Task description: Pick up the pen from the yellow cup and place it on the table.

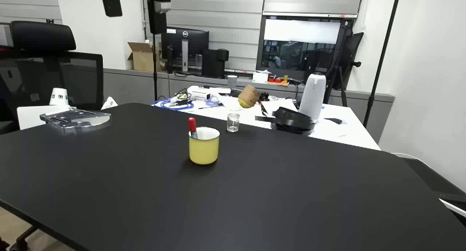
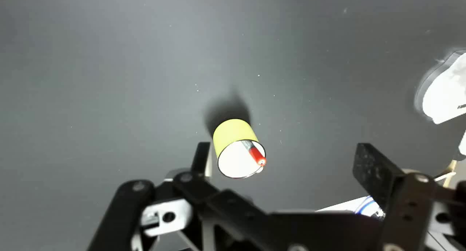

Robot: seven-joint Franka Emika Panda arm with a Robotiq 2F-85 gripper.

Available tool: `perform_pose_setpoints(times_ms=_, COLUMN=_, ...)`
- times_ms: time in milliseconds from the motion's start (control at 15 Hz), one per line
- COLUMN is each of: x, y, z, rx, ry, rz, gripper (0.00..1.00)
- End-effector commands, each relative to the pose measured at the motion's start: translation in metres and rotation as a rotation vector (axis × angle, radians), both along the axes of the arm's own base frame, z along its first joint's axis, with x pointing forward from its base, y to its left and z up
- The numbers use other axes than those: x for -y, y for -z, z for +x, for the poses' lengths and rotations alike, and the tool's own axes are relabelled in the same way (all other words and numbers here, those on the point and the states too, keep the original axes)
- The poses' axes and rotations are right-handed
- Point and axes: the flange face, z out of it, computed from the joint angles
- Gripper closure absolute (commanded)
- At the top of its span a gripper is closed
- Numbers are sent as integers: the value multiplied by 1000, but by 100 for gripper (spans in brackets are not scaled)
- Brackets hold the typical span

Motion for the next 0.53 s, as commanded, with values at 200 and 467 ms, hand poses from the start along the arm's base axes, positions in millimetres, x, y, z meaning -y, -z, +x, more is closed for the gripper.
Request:
perform_pose_setpoints(times_ms=200, x=0, y=2, z=1, rx=-10, ry=-1, rz=2, gripper=0)
perform_pose_setpoints(times_ms=467, x=0, y=2, z=1, rx=-11, ry=-1, rz=2, gripper=0)
